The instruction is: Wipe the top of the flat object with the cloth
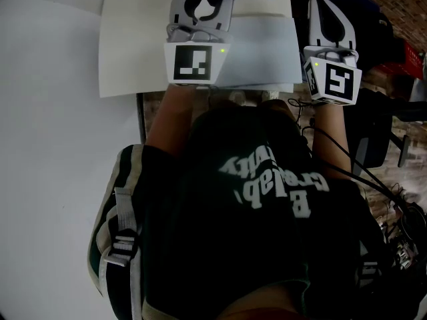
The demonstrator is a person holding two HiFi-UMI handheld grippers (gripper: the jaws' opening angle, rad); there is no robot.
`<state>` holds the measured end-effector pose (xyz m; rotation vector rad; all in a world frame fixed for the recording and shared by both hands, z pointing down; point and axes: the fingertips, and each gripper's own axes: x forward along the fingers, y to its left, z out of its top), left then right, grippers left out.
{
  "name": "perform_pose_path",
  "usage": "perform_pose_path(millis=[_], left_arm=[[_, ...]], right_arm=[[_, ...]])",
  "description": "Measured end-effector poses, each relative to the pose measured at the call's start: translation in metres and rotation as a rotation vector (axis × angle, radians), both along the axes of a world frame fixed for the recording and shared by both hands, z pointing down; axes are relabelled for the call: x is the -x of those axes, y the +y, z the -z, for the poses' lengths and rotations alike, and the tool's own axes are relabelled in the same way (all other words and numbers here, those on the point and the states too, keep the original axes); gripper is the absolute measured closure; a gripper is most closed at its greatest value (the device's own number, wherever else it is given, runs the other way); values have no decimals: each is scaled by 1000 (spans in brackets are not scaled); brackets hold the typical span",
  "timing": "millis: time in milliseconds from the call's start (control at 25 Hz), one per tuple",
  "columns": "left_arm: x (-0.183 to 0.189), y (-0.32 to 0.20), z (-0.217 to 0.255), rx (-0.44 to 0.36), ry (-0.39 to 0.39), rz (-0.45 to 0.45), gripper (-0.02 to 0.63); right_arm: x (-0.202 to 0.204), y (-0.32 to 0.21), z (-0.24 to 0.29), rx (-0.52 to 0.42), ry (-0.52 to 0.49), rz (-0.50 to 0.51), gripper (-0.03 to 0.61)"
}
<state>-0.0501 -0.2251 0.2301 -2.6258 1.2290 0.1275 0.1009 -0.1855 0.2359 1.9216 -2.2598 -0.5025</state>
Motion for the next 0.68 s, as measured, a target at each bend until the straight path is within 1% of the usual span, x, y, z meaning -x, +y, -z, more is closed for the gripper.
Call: perform_pose_path(millis=[440, 680], left_arm=[[-3, -1, -2, -1, -7, -4, 538], [-4, 1, -5, 16, -7, -9, 538]], right_arm=[[-1, 1, -4, 10, -8, 6, 584], [-3, 3, -2, 3, -3, 0, 584]])
